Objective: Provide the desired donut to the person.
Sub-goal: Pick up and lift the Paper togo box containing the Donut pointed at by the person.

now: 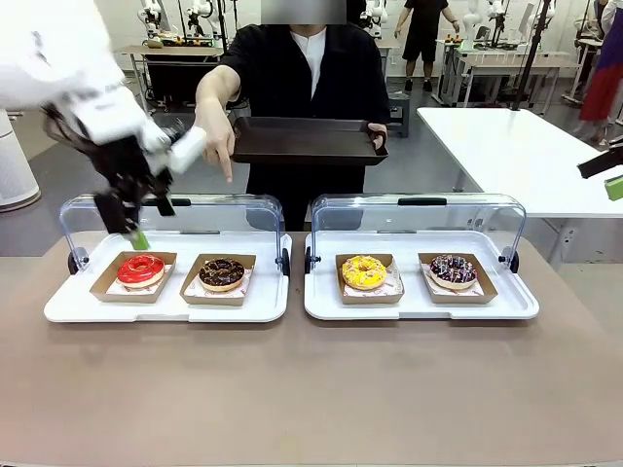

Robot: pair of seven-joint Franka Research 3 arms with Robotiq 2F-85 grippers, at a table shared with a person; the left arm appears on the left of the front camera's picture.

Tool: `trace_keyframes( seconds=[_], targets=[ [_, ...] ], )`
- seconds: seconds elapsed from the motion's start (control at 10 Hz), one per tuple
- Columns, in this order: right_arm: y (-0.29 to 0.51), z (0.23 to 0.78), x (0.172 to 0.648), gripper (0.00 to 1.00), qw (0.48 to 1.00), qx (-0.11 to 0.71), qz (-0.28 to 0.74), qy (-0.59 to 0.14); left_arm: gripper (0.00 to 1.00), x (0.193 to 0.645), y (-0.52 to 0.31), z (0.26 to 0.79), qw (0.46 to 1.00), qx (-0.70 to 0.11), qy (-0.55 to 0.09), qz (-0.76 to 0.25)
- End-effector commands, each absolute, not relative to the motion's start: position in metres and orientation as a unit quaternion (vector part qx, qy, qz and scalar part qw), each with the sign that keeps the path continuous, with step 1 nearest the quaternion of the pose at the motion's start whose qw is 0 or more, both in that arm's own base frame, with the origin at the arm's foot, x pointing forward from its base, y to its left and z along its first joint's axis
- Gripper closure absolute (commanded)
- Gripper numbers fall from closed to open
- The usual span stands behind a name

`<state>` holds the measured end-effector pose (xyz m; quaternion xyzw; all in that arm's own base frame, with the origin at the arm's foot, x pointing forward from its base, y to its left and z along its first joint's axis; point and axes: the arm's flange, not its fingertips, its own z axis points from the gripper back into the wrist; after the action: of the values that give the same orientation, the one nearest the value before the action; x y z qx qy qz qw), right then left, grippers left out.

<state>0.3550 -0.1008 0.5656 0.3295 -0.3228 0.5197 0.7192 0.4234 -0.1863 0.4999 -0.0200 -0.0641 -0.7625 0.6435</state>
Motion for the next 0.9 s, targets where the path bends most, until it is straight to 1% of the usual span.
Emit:
trace_keyframes(
  seconds=[0.0,0.1,0.3,0.5,0.6,0.7,0.8],
  targets=[
    [-0.101,0.566,0.356,0.0,0.712,0.335,0.521,-0.33,0.0,0.426,-0.202,0.462,0.65,0.014,-0.046,-0.758],
    [-0.101,0.566,0.356,0.0,0.712,0.335,0.521,-0.33,0.0,0.428,-0.209,0.447,0.649,0.022,-0.038,-0.759],
    [-0.101,0.566,0.356,0.0,0.712,0.335,0.521,-0.33,0.0,0.438,-0.215,0.429,0.652,0.011,-0.027,-0.757],
    [-0.101,0.566,0.356,0.0,0.712,0.335,0.521,-0.33,0.0,0.449,-0.213,0.423,0.655,0.01,-0.025,-0.755],
    [-0.101,0.566,0.356,0.0,0.712,0.335,0.521,-0.33,0.0,0.452,-0.207,0.427,0.655,-0.006,-0.024,-0.755],
    [-0.101,0.566,0.356,0.0,0.712,0.335,0.521,-0.33,0.0,0.44,-0.212,0.419,0.647,-0.004,-0.026,-0.762],
    [-0.101,0.566,0.356,0.0,0.712,0.335,0.521,-0.33,0.0,0.44,-0.212,0.419,0.647,-0.004,-0.026,-0.762]
  ],
)
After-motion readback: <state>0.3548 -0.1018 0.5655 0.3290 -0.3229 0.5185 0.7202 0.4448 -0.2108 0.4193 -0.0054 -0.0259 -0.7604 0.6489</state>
